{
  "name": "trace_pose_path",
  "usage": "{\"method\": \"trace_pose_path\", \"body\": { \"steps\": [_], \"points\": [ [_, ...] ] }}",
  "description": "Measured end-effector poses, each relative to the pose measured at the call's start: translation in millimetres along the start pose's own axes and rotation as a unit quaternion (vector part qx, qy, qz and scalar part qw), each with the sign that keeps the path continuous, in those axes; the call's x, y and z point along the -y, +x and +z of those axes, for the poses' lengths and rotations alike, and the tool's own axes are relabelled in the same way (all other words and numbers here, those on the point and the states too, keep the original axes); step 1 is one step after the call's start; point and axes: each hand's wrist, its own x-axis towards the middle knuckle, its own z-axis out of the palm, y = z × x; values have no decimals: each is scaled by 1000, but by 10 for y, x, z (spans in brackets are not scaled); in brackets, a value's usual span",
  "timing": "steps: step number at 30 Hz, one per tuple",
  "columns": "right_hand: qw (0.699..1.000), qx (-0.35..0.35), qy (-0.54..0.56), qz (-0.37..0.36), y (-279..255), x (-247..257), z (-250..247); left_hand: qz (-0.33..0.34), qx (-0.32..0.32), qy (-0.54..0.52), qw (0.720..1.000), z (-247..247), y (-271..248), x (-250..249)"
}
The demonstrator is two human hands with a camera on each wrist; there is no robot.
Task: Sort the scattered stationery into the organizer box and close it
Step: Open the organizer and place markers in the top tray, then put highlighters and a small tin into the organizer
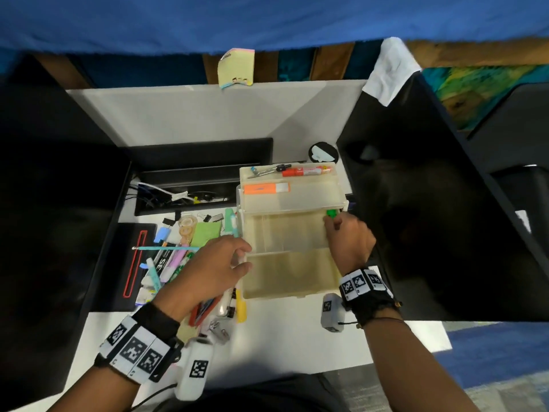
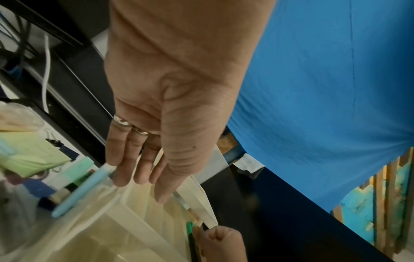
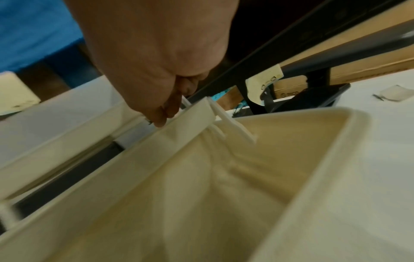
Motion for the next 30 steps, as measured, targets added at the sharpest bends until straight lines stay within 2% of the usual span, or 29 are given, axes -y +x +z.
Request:
{"method": "trace_pose_path", "body": {
  "steps": [3, 5, 10, 13, 16, 23, 30],
  "points": [
    [993, 9, 49, -104, -360, 120, 33, -22, -11, -7, 1000, -97, -151, 231],
    [978, 36, 98, -179, -721, 271, 68, -45, -13, 8, 999, -142, -245, 441],
    [921, 191, 124, -317, -1440, 566, 315, -104, -1, 57, 993, -234, -527, 913],
    [898, 281, 83, -327, -1597, 714, 459, -146, 24, 62, 987, -255, -677, 1133],
    [874, 325, 35, -359, -1698, 889, 593, -177, 21, 110, 978, -243, -760, 1323],
    [848, 334, -3, -411, -1878, 1305, 786, -218, 89, 142, 961, -2, -914, 1558],
    [840, 337, -2, -425, -1896, 1514, 876, -246, 80, 185, 948, 332, -956, 1522]
  ]
}}
